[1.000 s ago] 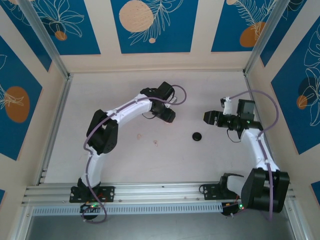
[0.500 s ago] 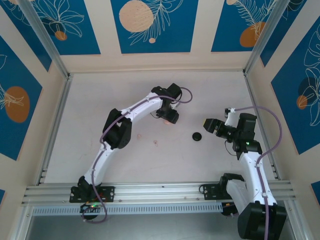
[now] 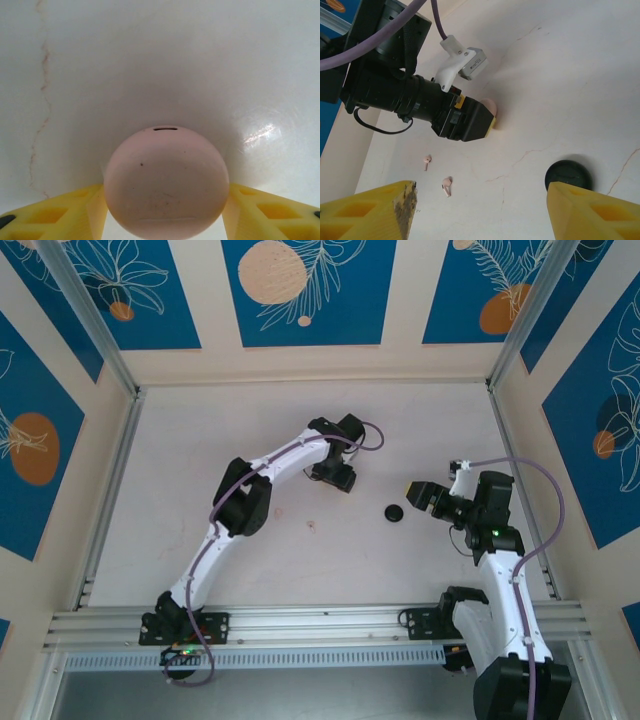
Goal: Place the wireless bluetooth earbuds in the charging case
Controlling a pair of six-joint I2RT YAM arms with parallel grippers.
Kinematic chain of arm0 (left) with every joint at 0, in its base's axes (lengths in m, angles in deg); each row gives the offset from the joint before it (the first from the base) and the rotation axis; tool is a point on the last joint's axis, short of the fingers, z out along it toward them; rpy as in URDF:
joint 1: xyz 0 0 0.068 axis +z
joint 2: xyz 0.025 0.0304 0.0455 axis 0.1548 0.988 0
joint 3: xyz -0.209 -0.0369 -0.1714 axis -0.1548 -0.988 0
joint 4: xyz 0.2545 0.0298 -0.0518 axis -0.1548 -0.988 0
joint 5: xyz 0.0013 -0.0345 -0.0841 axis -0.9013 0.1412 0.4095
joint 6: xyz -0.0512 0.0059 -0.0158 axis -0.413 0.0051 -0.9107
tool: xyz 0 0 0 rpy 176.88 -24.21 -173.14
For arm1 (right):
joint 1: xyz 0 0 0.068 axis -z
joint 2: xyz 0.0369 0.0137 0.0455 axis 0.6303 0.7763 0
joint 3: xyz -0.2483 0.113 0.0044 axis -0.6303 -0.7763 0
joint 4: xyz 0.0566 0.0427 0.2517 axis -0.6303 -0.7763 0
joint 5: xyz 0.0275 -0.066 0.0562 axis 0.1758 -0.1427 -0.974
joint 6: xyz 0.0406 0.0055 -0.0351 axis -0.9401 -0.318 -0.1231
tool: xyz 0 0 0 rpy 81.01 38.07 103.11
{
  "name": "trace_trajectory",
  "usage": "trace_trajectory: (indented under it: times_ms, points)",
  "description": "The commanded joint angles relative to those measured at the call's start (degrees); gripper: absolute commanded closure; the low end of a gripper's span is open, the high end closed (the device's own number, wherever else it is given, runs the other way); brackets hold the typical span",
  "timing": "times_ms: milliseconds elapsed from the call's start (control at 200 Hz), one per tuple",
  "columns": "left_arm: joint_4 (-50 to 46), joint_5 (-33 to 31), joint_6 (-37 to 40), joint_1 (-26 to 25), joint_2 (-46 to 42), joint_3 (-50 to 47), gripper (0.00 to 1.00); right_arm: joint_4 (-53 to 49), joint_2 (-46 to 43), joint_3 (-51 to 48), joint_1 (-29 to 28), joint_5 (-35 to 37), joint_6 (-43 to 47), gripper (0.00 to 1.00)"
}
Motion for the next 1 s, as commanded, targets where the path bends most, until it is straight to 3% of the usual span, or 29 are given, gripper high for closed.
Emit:
trace_trajectory:
  times_ms: [0,325,660,830,995]
  points:
    - [-0.9,-1.2,-0.9,-0.5,2.6,2.3,0.39,-2.2,-1.5,-0.1,-0.3,-2.0,0.3,0.3]
    - [-1.0,-2.8,1.4,-0.5,3.7,3.2,0.48,-3.8,-2.4,0.2,-0.3,-1.8,0.3,0.31]
    - [0.4,-4.0,7.3,-0.4,-0.7,1.2,0.58,-4.8,-1.6,0.7,-0.2,-4.0,0.5,0.33]
    - [5.1,-1.1,15.2,-0.5,-5.7,-6.9,0.6,-4.9,4.6,1.6,0.0,-9.7,1.1,0.34]
    - [11.2,2.1,22.4,-0.6,-11.9,-18.2,0.62,-6.6,16.2,5.3,0.6,-12.9,1.0,0.37]
